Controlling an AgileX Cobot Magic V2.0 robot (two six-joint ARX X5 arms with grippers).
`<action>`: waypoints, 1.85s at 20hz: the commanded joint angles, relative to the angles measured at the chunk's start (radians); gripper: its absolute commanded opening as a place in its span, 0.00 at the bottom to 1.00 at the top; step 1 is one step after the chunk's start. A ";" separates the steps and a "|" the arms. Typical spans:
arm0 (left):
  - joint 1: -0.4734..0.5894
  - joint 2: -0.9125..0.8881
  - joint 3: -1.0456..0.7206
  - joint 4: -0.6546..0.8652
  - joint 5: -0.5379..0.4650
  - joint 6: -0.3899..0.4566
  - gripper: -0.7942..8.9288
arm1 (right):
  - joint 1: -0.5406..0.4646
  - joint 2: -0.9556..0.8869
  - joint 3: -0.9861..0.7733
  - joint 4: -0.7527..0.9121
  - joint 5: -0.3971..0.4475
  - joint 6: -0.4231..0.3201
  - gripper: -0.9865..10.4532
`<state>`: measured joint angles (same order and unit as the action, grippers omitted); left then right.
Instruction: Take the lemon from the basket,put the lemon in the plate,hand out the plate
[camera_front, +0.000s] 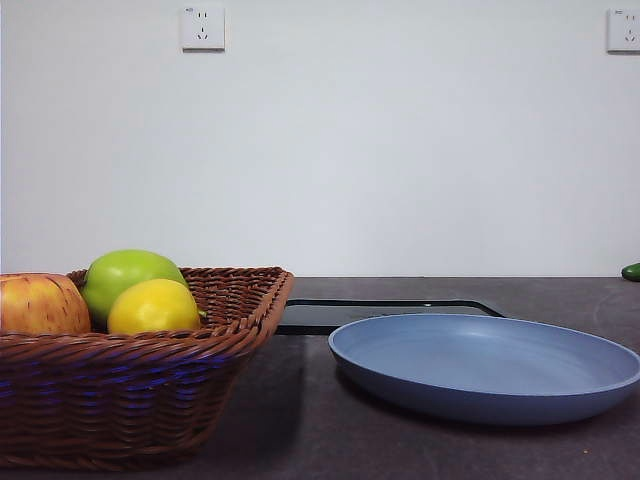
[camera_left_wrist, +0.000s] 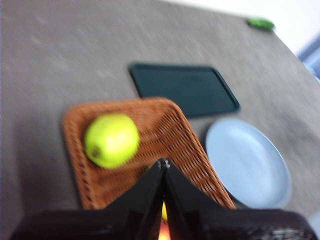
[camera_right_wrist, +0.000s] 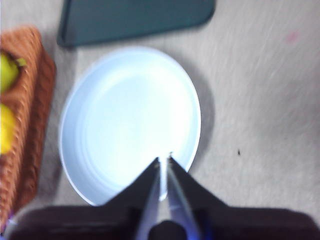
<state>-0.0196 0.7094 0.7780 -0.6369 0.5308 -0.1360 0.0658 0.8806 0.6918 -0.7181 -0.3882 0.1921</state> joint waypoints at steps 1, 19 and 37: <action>-0.013 0.037 0.024 -0.036 0.052 0.037 0.09 | 0.001 0.064 0.016 0.003 -0.002 -0.018 0.19; -0.041 0.065 0.028 -0.069 0.130 0.043 0.09 | 0.028 0.569 0.016 0.262 -0.033 0.004 0.28; -0.059 0.075 0.028 -0.075 0.129 0.003 0.46 | 0.027 0.319 0.016 0.146 -0.033 0.045 0.09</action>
<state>-0.0761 0.7776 0.7872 -0.7143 0.6552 -0.1196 0.0914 1.1877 0.6918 -0.5835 -0.4164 0.2283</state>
